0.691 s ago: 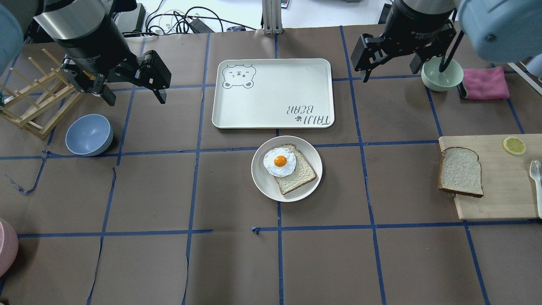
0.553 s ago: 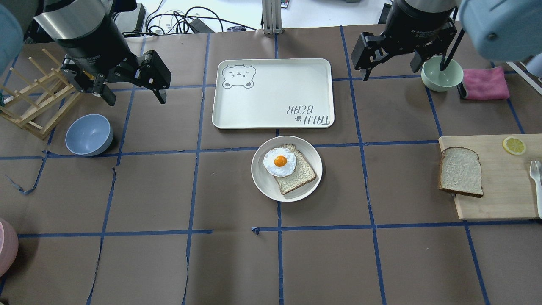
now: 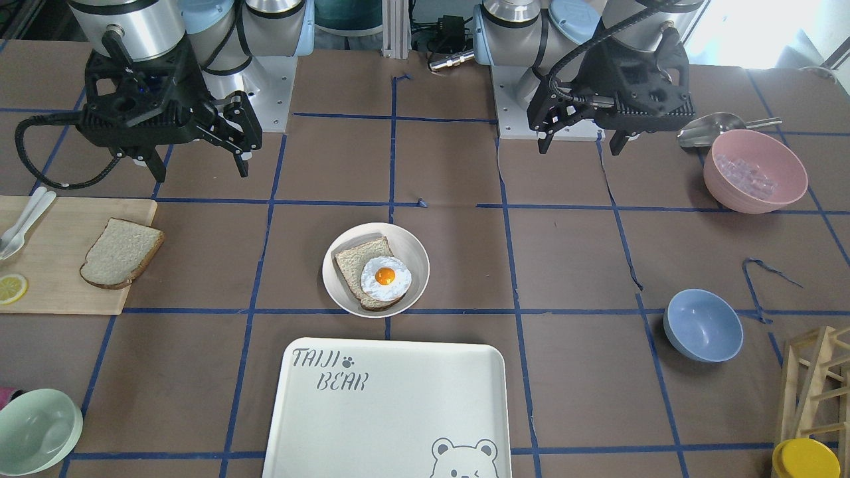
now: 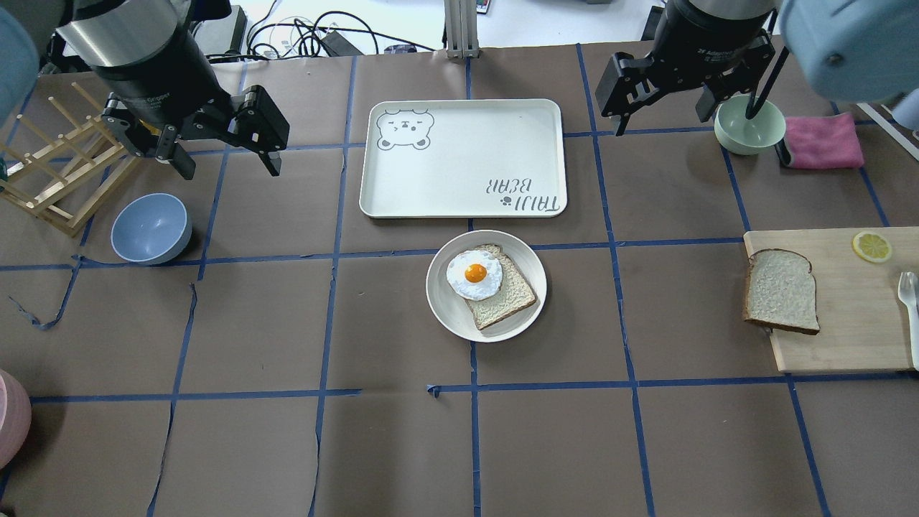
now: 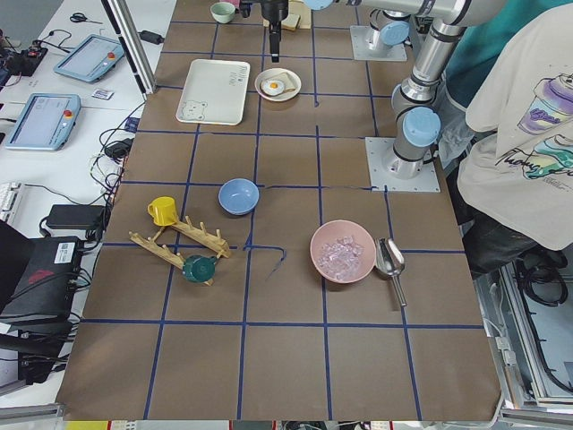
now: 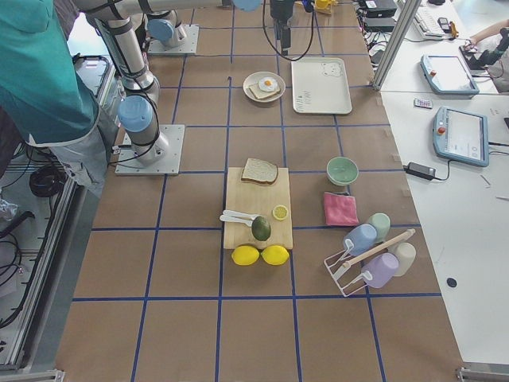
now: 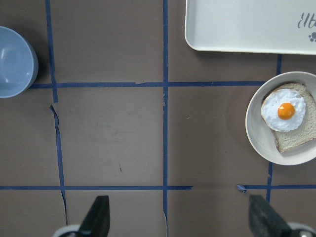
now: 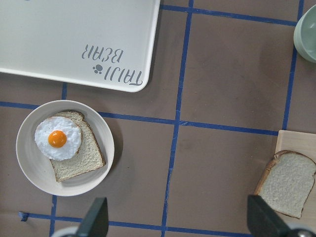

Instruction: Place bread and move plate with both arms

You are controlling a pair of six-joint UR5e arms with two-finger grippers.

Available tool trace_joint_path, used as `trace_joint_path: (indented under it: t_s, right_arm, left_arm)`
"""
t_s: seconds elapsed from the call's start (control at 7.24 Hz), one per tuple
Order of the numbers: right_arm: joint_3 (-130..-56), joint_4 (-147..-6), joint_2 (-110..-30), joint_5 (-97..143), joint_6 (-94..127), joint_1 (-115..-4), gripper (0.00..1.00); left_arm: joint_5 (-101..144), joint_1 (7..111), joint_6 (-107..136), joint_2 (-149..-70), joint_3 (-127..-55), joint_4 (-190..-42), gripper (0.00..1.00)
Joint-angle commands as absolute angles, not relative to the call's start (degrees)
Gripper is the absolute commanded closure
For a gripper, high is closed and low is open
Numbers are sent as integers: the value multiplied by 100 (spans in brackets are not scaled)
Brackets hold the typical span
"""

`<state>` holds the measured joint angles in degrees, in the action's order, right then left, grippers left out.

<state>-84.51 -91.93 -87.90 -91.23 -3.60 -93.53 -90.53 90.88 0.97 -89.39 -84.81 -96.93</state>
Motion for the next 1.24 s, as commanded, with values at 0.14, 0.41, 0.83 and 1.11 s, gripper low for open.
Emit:
trace_joint_path:
  t_s: [0.14, 0.41, 0.83, 1.11]
  right_arm:
    - [-8481, -9176, -8789, -9149, -360, -9352, 0]
    - [-8508, -9158, -8789, -9158, -360, -9343, 0]
    - [-8525, -9193, -8789, -9158, -360, -9334, 0]
    - [-8517, -9263, -8789, -9167, -421, -9325, 0]
  left_arm:
    - [-9070, 9088, 97, -8930, -8481, -9694, 0]
    - [-9070, 9088, 97, -8930, -8481, -9694, 0]
    - [-9062, 9088, 97, -8938, -8481, -9694, 0]
    - [-9053, 9088, 97, -8930, -8481, -9694, 0]
